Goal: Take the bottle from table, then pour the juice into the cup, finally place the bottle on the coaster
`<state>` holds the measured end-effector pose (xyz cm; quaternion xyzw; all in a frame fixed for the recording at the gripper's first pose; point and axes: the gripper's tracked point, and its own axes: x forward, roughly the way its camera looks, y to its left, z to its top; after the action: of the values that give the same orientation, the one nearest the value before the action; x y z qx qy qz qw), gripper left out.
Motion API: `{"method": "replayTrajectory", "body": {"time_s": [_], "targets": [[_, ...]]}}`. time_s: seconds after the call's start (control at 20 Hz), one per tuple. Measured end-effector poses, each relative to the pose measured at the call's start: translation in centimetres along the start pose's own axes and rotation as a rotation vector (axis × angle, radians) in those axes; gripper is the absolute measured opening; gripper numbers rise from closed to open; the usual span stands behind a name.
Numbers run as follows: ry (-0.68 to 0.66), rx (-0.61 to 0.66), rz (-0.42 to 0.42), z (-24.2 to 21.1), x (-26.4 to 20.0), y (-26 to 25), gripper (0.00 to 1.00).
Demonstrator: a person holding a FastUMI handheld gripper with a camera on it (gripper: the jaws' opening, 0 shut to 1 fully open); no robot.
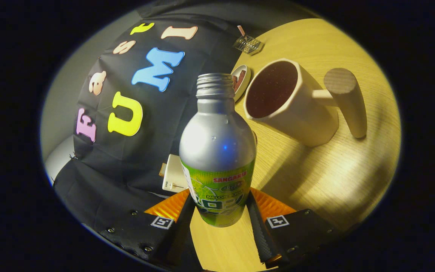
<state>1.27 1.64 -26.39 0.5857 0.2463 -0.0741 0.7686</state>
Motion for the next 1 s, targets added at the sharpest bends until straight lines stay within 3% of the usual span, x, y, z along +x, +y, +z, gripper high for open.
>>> {"method": "replayTrajectory", "body": {"time_s": [1.0], "targets": [[0.016, 0.420, 0.101, 0.4, 0.2, 3.6, 0.75]]}}
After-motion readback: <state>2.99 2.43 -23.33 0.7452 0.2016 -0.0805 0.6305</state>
